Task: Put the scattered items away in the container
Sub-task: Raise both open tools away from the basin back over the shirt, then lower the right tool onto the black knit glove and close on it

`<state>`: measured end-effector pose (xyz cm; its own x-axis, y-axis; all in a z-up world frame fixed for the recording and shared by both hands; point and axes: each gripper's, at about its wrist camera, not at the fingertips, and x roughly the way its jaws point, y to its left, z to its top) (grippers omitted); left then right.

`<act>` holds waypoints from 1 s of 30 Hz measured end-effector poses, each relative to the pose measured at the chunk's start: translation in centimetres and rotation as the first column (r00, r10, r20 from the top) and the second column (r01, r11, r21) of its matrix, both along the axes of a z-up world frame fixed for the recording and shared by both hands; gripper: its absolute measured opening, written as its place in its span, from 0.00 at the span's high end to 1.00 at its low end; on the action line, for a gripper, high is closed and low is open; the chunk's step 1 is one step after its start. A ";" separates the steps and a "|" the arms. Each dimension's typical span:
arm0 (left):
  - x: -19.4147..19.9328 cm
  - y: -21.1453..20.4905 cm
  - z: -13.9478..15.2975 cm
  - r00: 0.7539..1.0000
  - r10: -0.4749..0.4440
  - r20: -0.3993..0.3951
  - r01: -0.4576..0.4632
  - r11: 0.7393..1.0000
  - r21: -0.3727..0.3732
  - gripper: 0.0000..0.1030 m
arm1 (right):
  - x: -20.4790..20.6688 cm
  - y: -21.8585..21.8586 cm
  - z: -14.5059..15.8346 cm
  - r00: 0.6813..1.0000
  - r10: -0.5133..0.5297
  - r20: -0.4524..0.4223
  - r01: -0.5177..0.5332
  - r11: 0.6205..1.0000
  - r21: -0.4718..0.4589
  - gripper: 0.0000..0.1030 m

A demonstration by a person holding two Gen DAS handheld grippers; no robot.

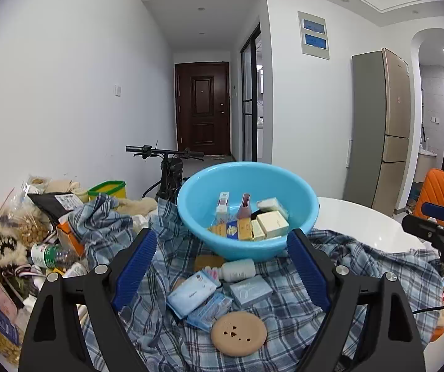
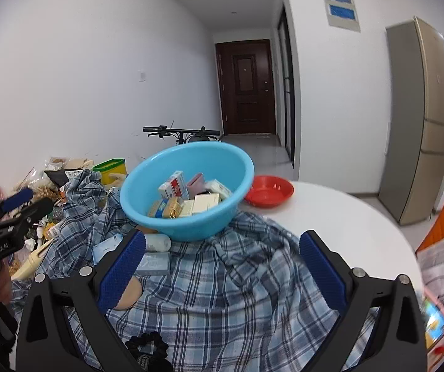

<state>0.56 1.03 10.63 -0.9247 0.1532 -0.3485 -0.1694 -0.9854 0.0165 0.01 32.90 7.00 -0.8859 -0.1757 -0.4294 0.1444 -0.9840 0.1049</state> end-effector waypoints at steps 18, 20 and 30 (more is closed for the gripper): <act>0.3 0.2 -8.2 0.981 0.008 0.196 -0.007 1.000 -0.007 0.15 | 1.2 -0.7 -6.8 0.994 0.002 0.110 -0.008 0.999 0.051 0.04; 0.4 0.3 -8.7 0.978 0.007 0.211 -0.006 1.000 -0.005 0.15 | 1.2 -0.7 -7.3 0.993 0.001 0.121 -0.007 0.999 0.048 0.04; 0.4 -0.3 -8.7 0.975 0.017 0.219 -0.025 0.999 0.031 0.15 | 1.2 -0.4 -7.3 0.992 -0.011 0.124 0.005 0.999 0.049 0.04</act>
